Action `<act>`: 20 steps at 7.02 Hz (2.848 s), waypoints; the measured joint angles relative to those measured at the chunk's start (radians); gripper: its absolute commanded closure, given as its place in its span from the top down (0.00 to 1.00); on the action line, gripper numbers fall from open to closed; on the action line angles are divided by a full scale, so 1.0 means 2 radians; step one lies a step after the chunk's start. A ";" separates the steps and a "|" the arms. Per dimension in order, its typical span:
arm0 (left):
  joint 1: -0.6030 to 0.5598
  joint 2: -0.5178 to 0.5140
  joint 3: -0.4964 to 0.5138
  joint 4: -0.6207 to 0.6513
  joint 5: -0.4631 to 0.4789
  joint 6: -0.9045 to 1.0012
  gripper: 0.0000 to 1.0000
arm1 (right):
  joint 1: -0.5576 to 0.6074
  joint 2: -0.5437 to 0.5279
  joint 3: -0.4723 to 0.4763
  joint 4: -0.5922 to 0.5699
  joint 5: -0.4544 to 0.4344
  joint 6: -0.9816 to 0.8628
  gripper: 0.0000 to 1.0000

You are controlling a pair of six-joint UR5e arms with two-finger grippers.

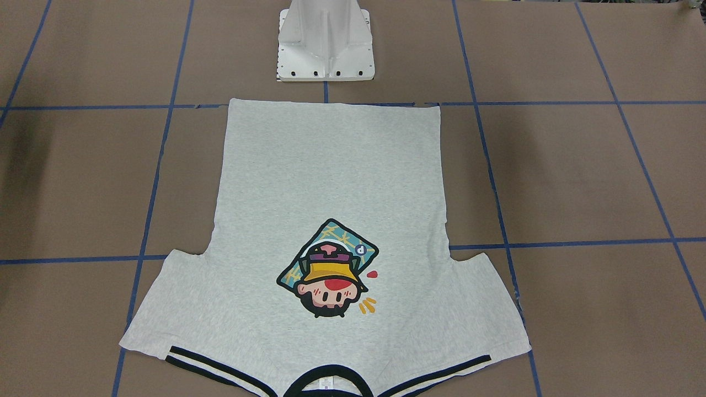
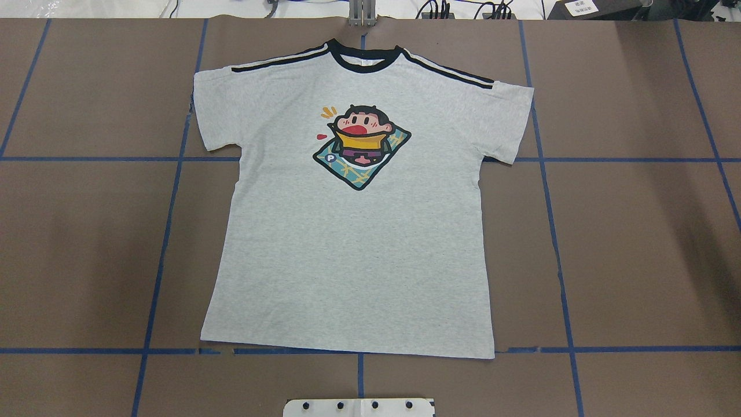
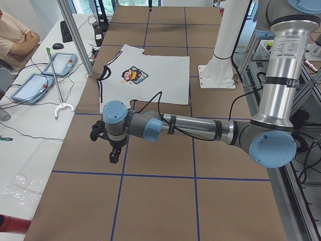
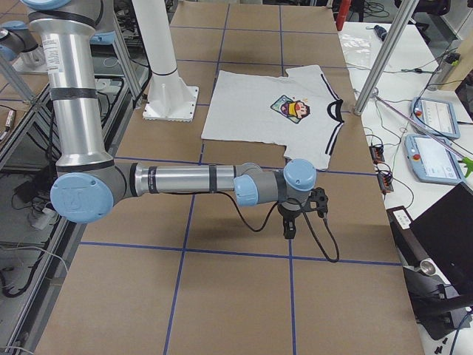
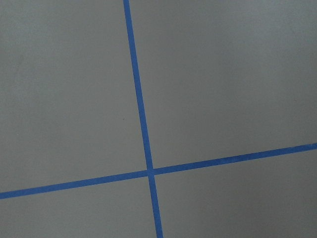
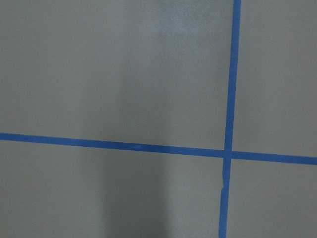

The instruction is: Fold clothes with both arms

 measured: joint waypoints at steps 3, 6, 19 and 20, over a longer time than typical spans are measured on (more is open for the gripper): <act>0.005 0.001 -0.003 -0.001 -0.005 -0.003 1.00 | -0.016 0.013 0.012 0.049 -0.005 0.091 1.00; 0.005 0.005 -0.021 -0.006 -0.021 -0.003 1.00 | -0.096 0.122 -0.066 0.125 -0.102 0.238 1.00; 0.006 0.044 -0.091 -0.013 -0.024 0.000 1.00 | -0.257 0.290 -0.299 0.317 -0.303 0.503 0.00; 0.006 0.043 -0.092 -0.013 -0.024 0.000 1.00 | -0.256 0.289 -0.299 0.317 -0.303 0.503 0.00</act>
